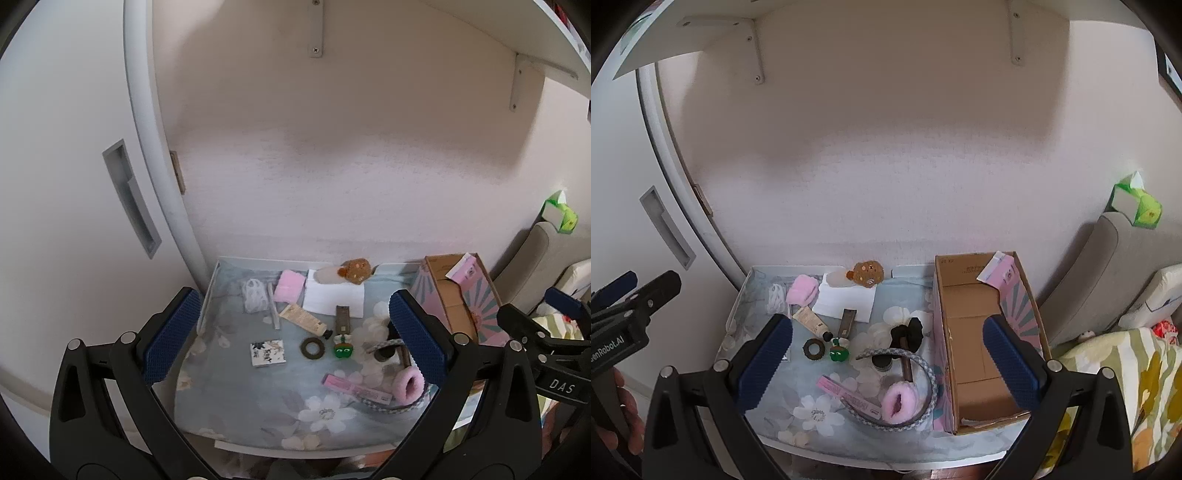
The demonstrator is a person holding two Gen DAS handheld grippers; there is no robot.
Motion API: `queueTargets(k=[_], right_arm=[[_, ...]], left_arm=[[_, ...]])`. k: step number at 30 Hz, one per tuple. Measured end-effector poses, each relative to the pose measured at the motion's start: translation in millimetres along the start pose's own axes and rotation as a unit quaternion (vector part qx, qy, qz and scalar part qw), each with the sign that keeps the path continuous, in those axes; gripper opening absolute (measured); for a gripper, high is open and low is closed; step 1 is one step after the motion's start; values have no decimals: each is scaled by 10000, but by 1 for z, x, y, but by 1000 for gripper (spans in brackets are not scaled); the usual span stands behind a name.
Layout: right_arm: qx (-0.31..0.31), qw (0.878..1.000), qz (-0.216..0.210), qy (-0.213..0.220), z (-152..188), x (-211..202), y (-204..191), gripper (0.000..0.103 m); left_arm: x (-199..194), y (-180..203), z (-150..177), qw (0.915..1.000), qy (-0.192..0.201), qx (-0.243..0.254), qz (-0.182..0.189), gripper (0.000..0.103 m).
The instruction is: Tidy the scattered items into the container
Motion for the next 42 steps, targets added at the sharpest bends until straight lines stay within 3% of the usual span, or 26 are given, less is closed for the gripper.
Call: queueTargets(k=[10,42], right_arm=[[-74,9998,45,177,-3,-7,0,103],[-65,10000,-53,33,6,-7,-2,103]], left_arm=[[1,1,1,10000,4,-18,49,102],[-8,-9,16,10000,-1,-44,-45,102]])
Point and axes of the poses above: each gripper's, at about its wrist camera, not at the fingertips, and x roughly the way its jaws point, y to its right, z to its underside, the point moved 9 cm from there along x, roughly the way its jaws point, and after that the axes turned 1 degree about -x, right-handed, at the moved point
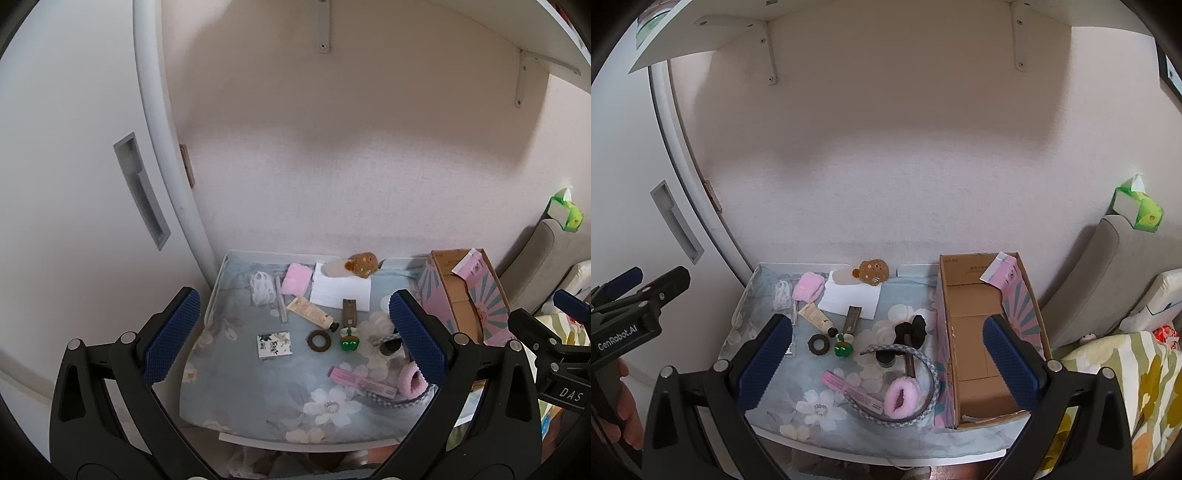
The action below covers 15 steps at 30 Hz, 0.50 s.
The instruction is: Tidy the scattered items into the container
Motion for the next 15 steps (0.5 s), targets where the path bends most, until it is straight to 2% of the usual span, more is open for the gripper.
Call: queueTargets(k=[7,15], right_arm=[[20,10000,17,1,0,-3,-1,103],[126,9995,-268,78,-2,-11,6,103]], left_arm=[[0,2,1,10000,-24,-10,2,102],[-3,-28,-8,9995,79,-265,-121,102]])
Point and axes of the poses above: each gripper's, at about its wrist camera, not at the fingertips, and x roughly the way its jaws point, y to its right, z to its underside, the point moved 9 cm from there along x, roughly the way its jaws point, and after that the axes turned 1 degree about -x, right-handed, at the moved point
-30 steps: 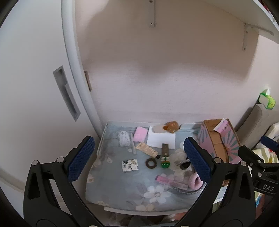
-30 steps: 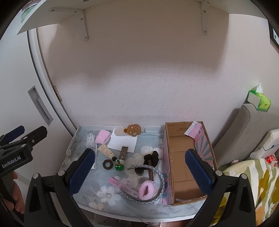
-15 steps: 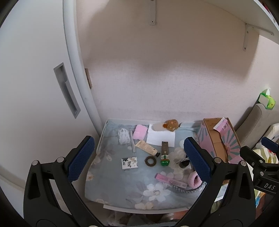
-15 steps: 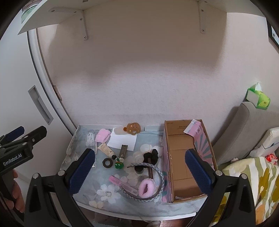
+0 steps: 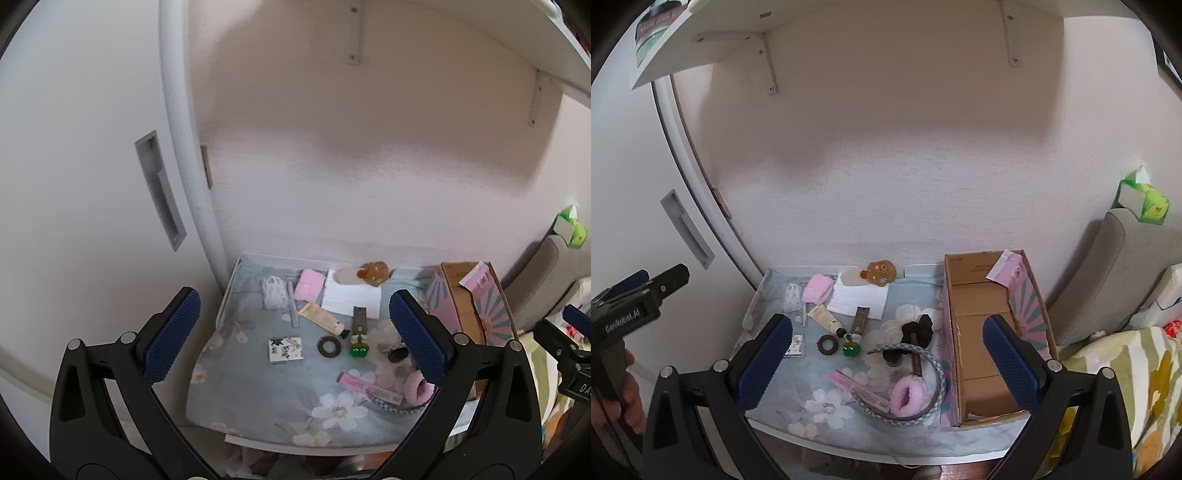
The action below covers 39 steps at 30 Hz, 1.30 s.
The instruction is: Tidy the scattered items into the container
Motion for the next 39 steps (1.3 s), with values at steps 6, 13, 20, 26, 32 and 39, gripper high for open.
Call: queueTargets(k=[6,13,20,26,32,39], right_arm=[[-136,9987,484,50,-2,-5,16,103],[-312,9962,809,69,-1,-3,28,103],[-183,9984,478,-223,25,24,35,103],[-403,9981,316,-348,59,55,25,103],[-594,9956,199,-704,106,103,7,103],[-470,9944,285,-905,146,152,4,103]], left_arm=[[-3,-16,-7,9997,115,31,-199,102],[0,-25,-8,9996,114,75,-234,102],[38,-31,24,9988,-275,289,-294,102],[95,-29,76,9948,-875,423,-306,102],[150,-26,114,9912,-1169,542,-297,102],[212,-20,149,9879,-1441,504,-265,102]])
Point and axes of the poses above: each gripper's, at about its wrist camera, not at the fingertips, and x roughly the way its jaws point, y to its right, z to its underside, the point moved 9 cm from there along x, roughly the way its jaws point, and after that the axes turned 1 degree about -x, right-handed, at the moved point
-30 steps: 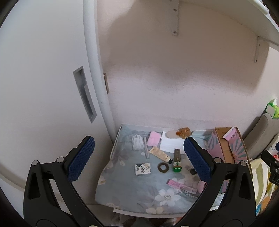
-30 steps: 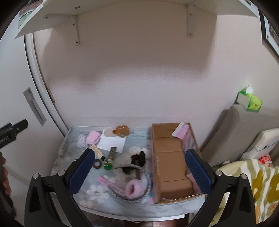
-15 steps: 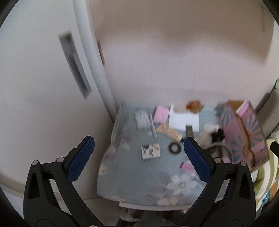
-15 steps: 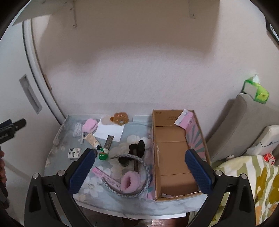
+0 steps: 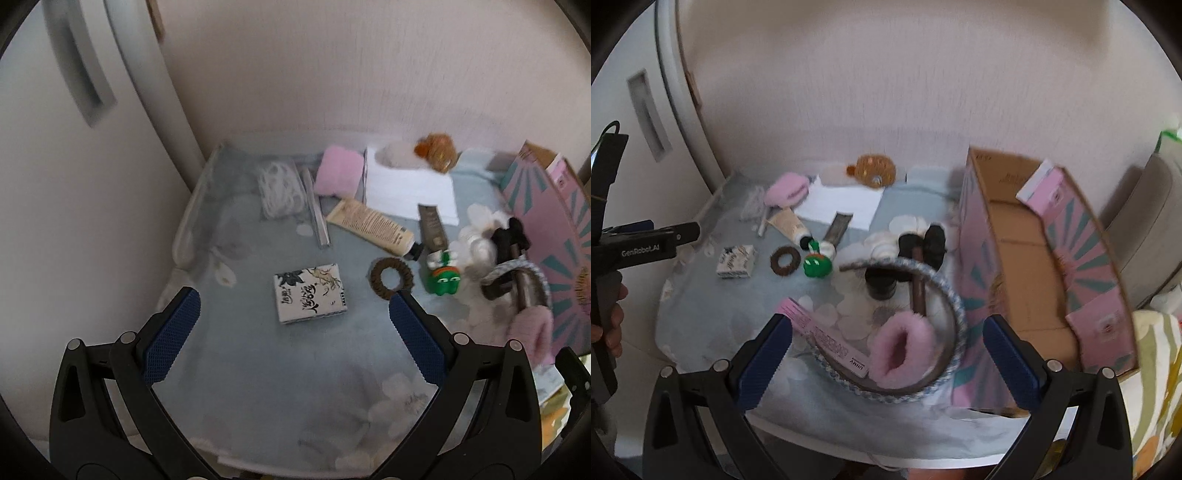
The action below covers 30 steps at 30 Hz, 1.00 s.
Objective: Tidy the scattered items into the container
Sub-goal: 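Grasp the white printed tissue pack with the left gripper while the right grasps the pink scrunchie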
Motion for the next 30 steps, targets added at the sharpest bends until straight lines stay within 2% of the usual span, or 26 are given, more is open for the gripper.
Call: queueTargets(k=[8,18,21,25,26,27,30], right_arm=[[104,9989,446,-41,13,40,12,102],[-107,9928,1174,209,10,49,17,102],[-283,9928,1146,184,8,54,12,94],[-402,9913,1239,201,10,58,9,93],[-448,9903,1302,208,10,58,9,89],[-535,9892,1347,223,9,57,8,81],[-672,9888,1328,136,9,63,3,79]], left_arm=[[53,13,9,9999,-119,-23,-28,102],[77,20,5,10000,-43,-41,-79,102],[80,18,7,9999,-89,-73,-86,102],[86,17,9,9998,-140,-60,-94,102],[88,17,10,9998,-145,-56,-95,102],[89,17,10,9999,-138,-55,-84,102],[94,18,7,9999,-132,-40,-78,102]])
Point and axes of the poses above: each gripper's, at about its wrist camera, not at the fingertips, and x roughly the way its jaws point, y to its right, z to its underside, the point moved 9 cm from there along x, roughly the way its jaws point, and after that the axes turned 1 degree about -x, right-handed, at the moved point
